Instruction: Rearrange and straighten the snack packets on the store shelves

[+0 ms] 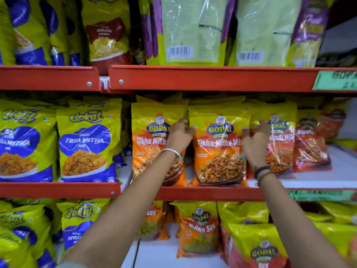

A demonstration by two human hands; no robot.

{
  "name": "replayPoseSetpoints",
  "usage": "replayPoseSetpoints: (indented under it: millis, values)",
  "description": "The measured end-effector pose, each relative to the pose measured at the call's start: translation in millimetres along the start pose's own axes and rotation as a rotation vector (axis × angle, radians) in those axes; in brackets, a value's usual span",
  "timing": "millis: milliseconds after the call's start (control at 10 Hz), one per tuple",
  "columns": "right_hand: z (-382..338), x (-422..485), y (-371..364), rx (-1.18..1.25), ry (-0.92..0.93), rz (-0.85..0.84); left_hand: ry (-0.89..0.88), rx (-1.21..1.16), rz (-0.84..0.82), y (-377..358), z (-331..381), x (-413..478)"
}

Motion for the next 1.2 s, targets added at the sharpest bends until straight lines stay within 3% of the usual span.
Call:
replayPoseSetpoints:
  millis: [100,400,500,600,700,900,1200]
  values:
    - [12,16,-7,0.007,-0.036,-0.108,0.053,0.112,-0.024,-2,2,8]
    - [20,23,5,-0.01,0.075,-0.02,0.074,0.238,0.063,-1,4,9]
    - [16,6,17,-0.077,0.094,0.075,-0.149,0.203,0.238,4,26,-15]
    - [-8,-41,4,-0.159,0.317,0.046,-0.462,0.349,0.242,-25,50,-55]
    - [-11,-80,-33,-0.323,0.524,-0.107,-0.597,0.483,0.082,-73,39,-86]
    - [21,-80,-51,-0.522,0.453,-0.174,-0.538,0.542,-0.005,-95,4,-90]
    - [-2,-90,-42,-0.472,0.419,-0.211,-0.496,0.472,-0.072,-68,16,-97]
Point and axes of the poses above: each hand's wrist, its own x-axis towards the middle knuckle, its own y-axis out of the back of the hand, z = x × y, the point moved 9 cm from there along x, towards the middle knuckle, and after that the axes turned 2 degrees about x, right-handed, at the moved point
